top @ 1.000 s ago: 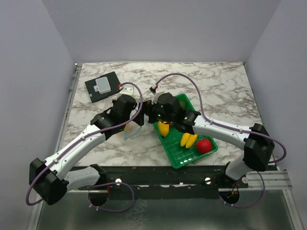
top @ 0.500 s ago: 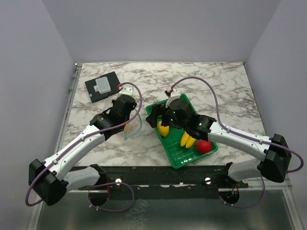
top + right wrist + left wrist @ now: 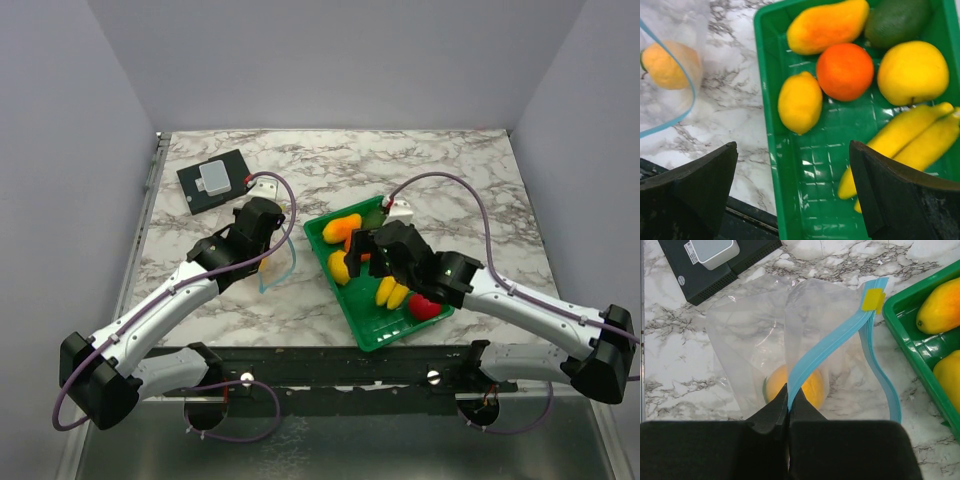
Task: Place the food in the zip-top bag and seal the zipper
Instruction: Pick up the fake fruit from the bin.
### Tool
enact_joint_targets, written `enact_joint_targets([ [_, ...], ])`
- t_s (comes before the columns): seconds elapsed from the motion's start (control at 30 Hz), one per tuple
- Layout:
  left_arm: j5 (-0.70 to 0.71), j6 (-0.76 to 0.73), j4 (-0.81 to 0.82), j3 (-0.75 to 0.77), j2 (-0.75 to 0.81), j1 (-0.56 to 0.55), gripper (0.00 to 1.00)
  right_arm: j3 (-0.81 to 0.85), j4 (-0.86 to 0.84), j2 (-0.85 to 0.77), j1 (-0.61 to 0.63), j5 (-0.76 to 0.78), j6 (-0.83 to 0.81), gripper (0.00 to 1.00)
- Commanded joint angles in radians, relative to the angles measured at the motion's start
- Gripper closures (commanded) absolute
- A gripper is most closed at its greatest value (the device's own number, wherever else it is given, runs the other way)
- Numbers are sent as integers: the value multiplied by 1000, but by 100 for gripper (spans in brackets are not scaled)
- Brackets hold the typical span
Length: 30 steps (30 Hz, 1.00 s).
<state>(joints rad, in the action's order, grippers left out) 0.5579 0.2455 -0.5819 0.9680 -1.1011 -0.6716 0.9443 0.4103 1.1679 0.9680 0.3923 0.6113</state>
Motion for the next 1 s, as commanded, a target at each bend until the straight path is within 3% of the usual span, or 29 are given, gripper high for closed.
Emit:
enact_joint_targets([
  [0.0, 3, -2, 14, -8, 14, -3, 100, -20, 207, -50, 7, 100, 99, 3],
  [0.5, -32, -5, 15, -10, 27, -3, 100, -5, 724, -68, 7, 175, 468, 8],
  [0.97, -44, -5, 14, -14, 46, -3, 100, -69, 763, -44, 5, 244, 629, 4],
])
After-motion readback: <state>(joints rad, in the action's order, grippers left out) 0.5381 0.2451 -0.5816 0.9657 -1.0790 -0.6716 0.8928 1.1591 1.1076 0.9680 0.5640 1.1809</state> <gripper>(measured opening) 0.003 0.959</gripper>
